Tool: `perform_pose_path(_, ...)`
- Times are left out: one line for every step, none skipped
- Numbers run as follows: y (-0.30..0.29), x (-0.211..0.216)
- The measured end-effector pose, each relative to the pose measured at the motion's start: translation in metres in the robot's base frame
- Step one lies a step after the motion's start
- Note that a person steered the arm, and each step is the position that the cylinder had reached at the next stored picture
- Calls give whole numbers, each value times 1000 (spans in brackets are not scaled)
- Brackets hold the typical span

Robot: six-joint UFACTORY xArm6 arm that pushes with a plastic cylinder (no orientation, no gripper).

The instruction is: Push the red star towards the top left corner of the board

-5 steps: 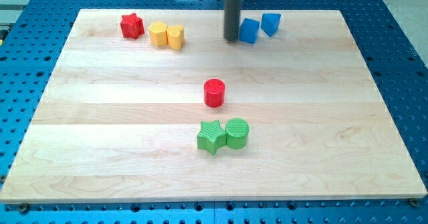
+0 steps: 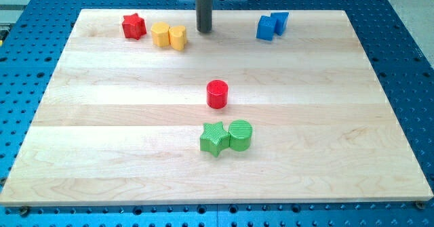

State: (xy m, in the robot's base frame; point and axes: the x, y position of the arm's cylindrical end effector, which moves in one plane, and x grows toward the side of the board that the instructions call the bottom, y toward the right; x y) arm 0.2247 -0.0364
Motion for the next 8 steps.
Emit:
perform_pose_path(-74,-9)
perform_pose_path(-103,25)
perform_pose_path(-51,40)
perform_pose_path(-52,50)
perform_pose_path(-78,44)
perform_pose_path(-94,41)
perform_pose_path(-146,42)
perform_pose_path(-145,16)
